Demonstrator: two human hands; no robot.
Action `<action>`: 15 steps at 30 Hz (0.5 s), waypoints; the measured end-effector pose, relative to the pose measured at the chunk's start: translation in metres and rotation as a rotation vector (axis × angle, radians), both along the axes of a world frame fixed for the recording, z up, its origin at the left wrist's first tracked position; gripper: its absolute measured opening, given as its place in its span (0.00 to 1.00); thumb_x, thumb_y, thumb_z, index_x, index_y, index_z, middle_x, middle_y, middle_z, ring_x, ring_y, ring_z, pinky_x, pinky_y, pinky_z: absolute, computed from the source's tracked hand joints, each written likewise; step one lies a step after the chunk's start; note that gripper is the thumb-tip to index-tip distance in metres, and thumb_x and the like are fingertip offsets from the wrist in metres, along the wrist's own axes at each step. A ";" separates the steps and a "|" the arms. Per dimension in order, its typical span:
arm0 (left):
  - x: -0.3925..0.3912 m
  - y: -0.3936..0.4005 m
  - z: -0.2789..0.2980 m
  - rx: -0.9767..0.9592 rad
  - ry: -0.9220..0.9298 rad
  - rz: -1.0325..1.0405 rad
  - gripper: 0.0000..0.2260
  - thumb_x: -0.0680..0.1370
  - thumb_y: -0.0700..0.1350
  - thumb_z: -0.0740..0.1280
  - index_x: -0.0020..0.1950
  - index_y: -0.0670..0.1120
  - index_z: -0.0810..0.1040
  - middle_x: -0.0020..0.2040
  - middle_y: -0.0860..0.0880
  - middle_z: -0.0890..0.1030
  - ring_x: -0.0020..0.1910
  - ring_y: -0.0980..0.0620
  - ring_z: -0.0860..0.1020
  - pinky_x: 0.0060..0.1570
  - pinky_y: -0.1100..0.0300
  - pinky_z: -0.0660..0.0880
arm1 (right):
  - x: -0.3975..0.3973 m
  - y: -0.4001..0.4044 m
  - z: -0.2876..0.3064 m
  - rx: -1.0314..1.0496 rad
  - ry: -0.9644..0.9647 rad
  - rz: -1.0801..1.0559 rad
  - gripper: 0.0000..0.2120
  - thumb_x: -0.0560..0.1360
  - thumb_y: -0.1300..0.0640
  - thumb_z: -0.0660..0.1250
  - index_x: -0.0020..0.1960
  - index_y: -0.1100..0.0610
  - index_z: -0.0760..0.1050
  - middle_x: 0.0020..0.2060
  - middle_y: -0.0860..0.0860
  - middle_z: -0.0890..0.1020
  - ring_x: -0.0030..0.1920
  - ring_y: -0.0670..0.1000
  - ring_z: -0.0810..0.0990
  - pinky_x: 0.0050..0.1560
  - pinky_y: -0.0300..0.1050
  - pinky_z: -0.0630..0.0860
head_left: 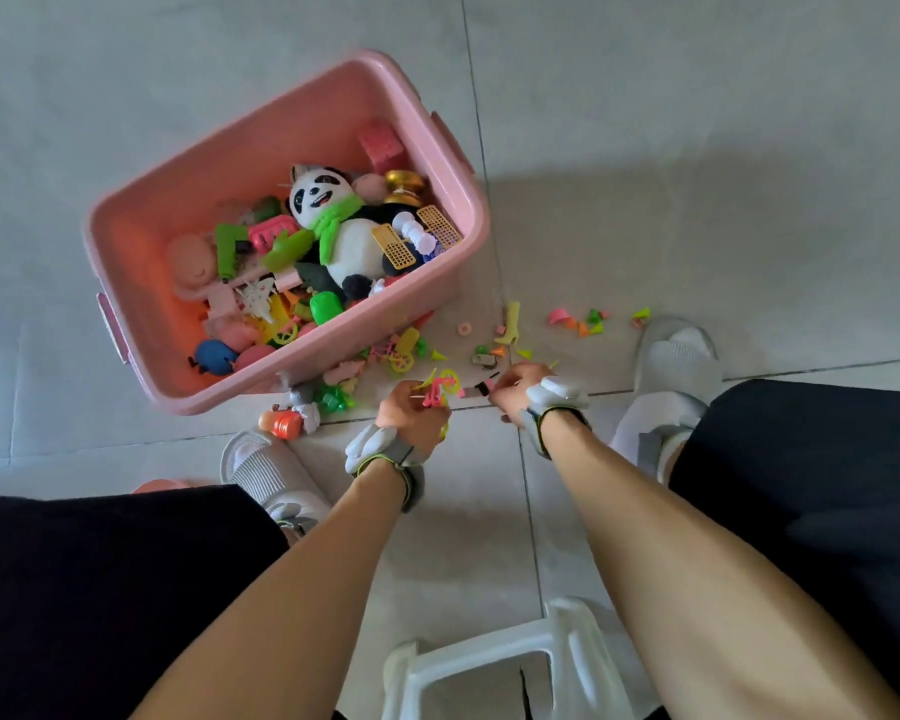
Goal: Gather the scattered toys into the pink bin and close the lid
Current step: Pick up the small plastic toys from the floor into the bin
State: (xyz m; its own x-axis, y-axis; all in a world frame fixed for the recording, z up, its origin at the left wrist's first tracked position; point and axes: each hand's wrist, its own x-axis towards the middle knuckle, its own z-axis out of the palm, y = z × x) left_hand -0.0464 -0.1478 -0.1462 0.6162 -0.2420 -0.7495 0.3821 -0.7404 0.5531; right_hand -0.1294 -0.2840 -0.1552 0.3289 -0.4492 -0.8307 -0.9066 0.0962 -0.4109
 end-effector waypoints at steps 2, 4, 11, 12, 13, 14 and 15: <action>0.003 0.001 0.010 -0.008 0.011 -0.030 0.13 0.73 0.34 0.69 0.56 0.42 0.77 0.39 0.48 0.80 0.36 0.46 0.76 0.46 0.45 0.80 | -0.004 0.004 0.015 0.135 -0.095 -0.207 0.07 0.77 0.68 0.62 0.41 0.61 0.73 0.32 0.52 0.72 0.29 0.54 0.73 0.24 0.38 0.73; 0.006 0.001 0.023 -0.031 0.012 -0.086 0.15 0.73 0.34 0.69 0.59 0.41 0.77 0.40 0.46 0.80 0.37 0.45 0.76 0.43 0.48 0.79 | -0.004 0.004 0.037 0.109 -0.136 -0.233 0.11 0.78 0.72 0.56 0.39 0.61 0.68 0.31 0.53 0.70 0.21 0.54 0.72 0.21 0.37 0.67; 0.025 0.005 0.074 0.015 -0.358 -0.534 0.15 0.68 0.51 0.67 0.54 0.57 0.77 0.40 0.50 0.83 0.39 0.44 0.82 0.40 0.49 0.81 | 0.004 -0.001 0.086 0.078 -0.313 -0.232 0.11 0.72 0.70 0.67 0.34 0.58 0.75 0.30 0.55 0.77 0.22 0.44 0.78 0.29 0.33 0.78; 0.029 0.005 0.087 -0.015 -0.385 -0.535 0.16 0.67 0.51 0.67 0.55 0.58 0.77 0.39 0.51 0.83 0.38 0.44 0.82 0.39 0.50 0.81 | 0.009 0.000 0.096 0.062 -0.320 -0.226 0.10 0.69 0.67 0.70 0.33 0.56 0.77 0.31 0.55 0.80 0.28 0.48 0.81 0.40 0.40 0.83; 0.034 0.003 0.097 -0.054 -0.395 -0.535 0.15 0.68 0.50 0.67 0.55 0.57 0.78 0.39 0.51 0.82 0.38 0.44 0.81 0.39 0.51 0.81 | 0.014 -0.002 0.101 0.047 -0.342 -0.222 0.08 0.67 0.65 0.71 0.32 0.56 0.78 0.32 0.56 0.82 0.34 0.53 0.83 0.48 0.50 0.83; 0.039 0.001 0.108 -0.096 -0.393 -0.539 0.14 0.69 0.47 0.68 0.54 0.56 0.78 0.40 0.51 0.82 0.38 0.44 0.80 0.40 0.52 0.80 | 0.020 -0.008 0.102 0.024 -0.353 -0.213 0.07 0.64 0.65 0.71 0.31 0.55 0.79 0.34 0.56 0.84 0.39 0.57 0.85 0.51 0.55 0.82; 0.045 -0.001 0.119 -0.115 -0.382 -0.525 0.14 0.71 0.43 0.69 0.56 0.53 0.78 0.42 0.50 0.81 0.40 0.44 0.79 0.42 0.53 0.79 | 0.026 -0.012 0.110 -0.001 -0.359 -0.184 0.07 0.63 0.65 0.71 0.31 0.54 0.80 0.36 0.57 0.84 0.42 0.60 0.85 0.52 0.57 0.81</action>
State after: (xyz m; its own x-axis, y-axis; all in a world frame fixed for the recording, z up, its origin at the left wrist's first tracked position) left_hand -0.0014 -0.1493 -0.0268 0.6115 -0.6488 -0.4529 -0.2527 -0.7026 0.6652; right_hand -0.1030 -0.2956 -0.0450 0.5124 -0.5285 -0.6769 -0.6727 0.2430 -0.6989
